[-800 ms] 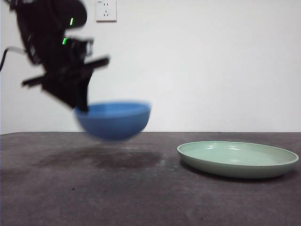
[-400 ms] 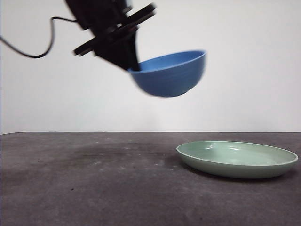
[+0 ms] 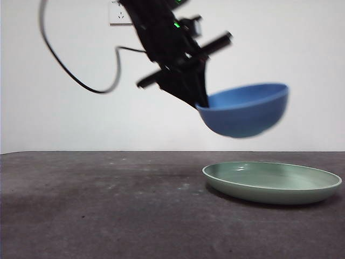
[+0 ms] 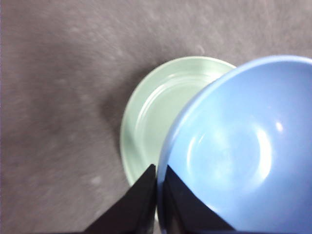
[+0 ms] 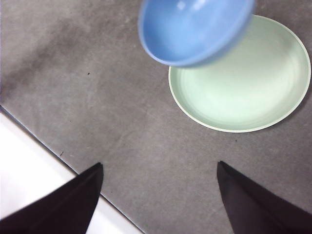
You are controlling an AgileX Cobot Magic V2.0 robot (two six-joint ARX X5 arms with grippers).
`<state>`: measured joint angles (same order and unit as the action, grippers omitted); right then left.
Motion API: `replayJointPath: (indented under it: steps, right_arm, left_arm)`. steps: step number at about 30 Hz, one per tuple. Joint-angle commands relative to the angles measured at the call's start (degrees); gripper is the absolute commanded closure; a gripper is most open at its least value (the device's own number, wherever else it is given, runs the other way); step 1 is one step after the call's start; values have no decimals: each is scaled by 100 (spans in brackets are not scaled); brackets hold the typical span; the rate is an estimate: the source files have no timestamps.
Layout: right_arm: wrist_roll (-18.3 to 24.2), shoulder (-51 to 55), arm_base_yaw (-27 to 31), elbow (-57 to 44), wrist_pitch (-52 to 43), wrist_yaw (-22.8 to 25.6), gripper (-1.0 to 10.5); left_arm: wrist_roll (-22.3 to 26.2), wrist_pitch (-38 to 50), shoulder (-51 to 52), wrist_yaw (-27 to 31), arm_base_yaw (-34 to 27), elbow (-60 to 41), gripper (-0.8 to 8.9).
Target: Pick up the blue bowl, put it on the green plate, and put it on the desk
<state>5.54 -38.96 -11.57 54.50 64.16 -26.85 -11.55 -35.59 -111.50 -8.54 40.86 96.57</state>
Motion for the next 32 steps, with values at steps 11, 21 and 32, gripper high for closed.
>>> replayJointPath:
  steps: [11, 21, 32]
  right_arm:
    - [-107, 339, -15, 111, 249, 184, 573]
    - [-105, 361, -15, 111, 251, 186, 573]
    - [-105, 361, -15, 111, 251, 186, 573]
  left_arm:
    - [-52, -601, -1762, -2, 214, 1668, 799]
    - [-4, -697, -1941, -4, 236, 1694, 797]
    - [-4, -863, -1912, -9, 271, 1749, 556]
